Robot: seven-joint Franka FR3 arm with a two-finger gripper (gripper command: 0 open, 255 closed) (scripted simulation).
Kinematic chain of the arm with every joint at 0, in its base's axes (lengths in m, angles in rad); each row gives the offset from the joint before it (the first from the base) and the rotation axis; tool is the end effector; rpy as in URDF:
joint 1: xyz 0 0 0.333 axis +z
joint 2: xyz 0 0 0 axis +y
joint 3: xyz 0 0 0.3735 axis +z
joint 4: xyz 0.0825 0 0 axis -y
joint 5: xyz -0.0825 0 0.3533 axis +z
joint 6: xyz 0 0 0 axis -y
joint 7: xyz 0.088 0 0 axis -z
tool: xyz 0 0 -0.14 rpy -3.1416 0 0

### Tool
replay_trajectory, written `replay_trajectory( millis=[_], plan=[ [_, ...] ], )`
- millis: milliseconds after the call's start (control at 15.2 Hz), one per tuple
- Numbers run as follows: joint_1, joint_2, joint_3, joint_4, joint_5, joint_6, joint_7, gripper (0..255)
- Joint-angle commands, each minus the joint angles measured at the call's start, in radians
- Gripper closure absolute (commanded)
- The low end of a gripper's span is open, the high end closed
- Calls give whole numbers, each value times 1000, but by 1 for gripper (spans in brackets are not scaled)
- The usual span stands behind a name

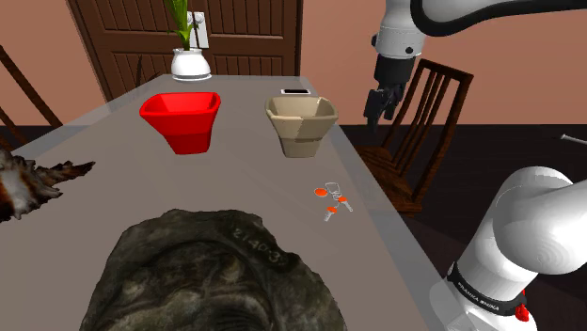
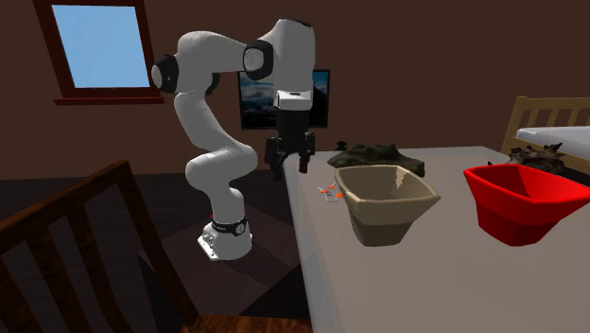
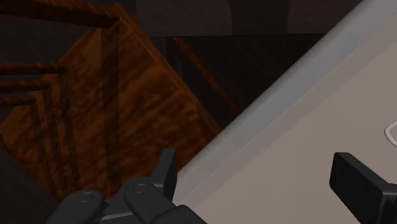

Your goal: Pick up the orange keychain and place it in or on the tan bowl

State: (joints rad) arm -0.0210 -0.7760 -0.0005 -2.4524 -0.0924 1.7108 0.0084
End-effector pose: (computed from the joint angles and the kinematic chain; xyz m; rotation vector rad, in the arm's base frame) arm 0.2498 -0.0171 0.5658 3.0494 -0.0281 0.0516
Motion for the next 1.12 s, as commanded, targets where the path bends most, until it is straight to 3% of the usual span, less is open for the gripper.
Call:
replay_trajectory(
  millis=[0, 528, 1056],
  plan=[
    [0, 0, 0, 0, 0, 0, 0, 0],
    [36, -80, 174, -141, 185, 82, 327, 0],
    [69, -41, 359, -178, 355, 206, 621, 0]
  ],
)
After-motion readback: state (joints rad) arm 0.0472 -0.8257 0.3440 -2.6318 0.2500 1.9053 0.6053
